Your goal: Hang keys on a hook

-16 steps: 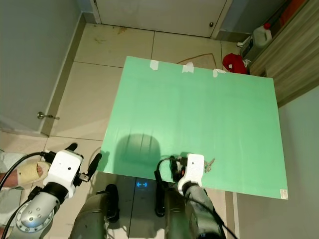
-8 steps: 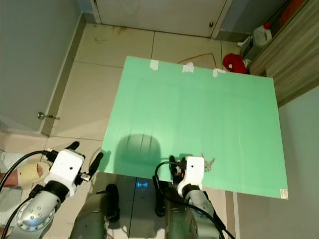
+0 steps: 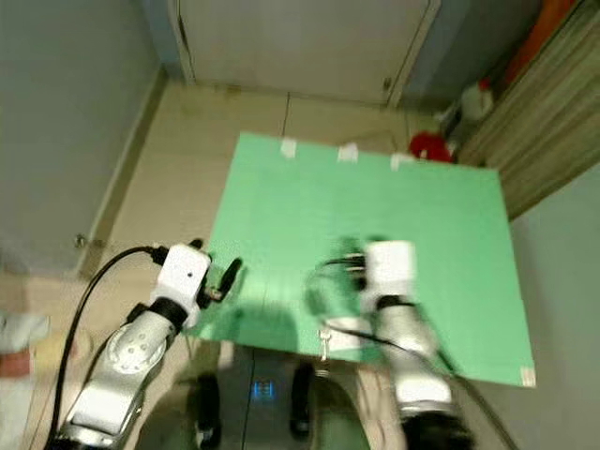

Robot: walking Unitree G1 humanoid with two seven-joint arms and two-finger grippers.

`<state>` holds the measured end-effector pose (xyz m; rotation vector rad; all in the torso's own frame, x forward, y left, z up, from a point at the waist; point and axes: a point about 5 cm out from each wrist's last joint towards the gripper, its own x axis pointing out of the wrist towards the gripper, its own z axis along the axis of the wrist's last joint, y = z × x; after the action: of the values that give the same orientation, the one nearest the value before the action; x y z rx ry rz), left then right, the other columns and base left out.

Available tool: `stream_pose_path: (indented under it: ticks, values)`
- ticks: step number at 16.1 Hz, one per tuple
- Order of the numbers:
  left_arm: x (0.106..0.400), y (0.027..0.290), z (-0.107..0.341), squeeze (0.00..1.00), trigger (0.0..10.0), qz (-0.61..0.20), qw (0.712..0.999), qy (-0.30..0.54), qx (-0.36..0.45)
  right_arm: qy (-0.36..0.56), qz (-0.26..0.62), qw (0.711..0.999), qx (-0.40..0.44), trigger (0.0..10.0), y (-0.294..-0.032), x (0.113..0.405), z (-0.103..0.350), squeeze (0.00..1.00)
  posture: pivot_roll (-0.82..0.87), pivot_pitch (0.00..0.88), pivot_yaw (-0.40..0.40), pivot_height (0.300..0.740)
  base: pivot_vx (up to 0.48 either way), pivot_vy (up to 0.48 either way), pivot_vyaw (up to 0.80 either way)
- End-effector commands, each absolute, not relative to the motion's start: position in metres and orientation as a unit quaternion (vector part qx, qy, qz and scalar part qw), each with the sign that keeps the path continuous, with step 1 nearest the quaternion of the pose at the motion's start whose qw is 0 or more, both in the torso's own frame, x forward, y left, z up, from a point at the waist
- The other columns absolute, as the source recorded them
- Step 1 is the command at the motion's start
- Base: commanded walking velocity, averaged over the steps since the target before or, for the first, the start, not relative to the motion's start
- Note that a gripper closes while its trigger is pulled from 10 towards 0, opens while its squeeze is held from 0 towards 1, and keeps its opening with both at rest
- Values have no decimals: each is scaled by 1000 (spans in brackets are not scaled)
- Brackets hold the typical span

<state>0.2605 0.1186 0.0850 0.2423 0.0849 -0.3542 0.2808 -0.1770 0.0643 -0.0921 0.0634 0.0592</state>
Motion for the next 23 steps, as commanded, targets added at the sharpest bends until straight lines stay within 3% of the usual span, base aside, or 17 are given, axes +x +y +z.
stream_pose_path:
  ticks: [1,4,7,9,10,13,17,23]
  values:
    - [255,110,89,0,10000,-199,975,35,91,51,-11,998,-42,10000,-196,273,58,0,-40,55,-42,736,0,0,0]
    - [261,107,114,0,10000,-196,971,-28,132,24,-57,998,-23,10000,-213,261,67,0,-45,0,-32,736,0,0,0]
    - [255,146,141,0,10000,-153,975,-71,145,-20,-9,998,-57,10000,-210,227,89,0,-43,0,-40,736,0,0,0]
    - [253,139,160,0,10000,-151,976,-98,125,-20,11,999,-49,10000,-203,213,91,0,-47,0,-42,736,0,0,0]
    - [252,125,162,0,10000,-165,975,-103,109,-24,16,999,-44,10000,-199,215,91,0,-53,0,-42,736,0,0,0]
    - [260,116,146,0,10000,-169,979,-65,94,-30,48,997,-49,10000,-183,225,99,0,-77,0,-32,736,0,0,0]
    - [265,111,147,0,10000,-169,978,-61,110,-19,29,999,-38,10000,-189,240,96,0,-82,0,-14,736,0,0,0]
    - [274,109,144,0,10000,-162,979,-54,109,-4,45,998,-34,10000,-176,254,90,0,-76,0,-5,736,134,-383,0]
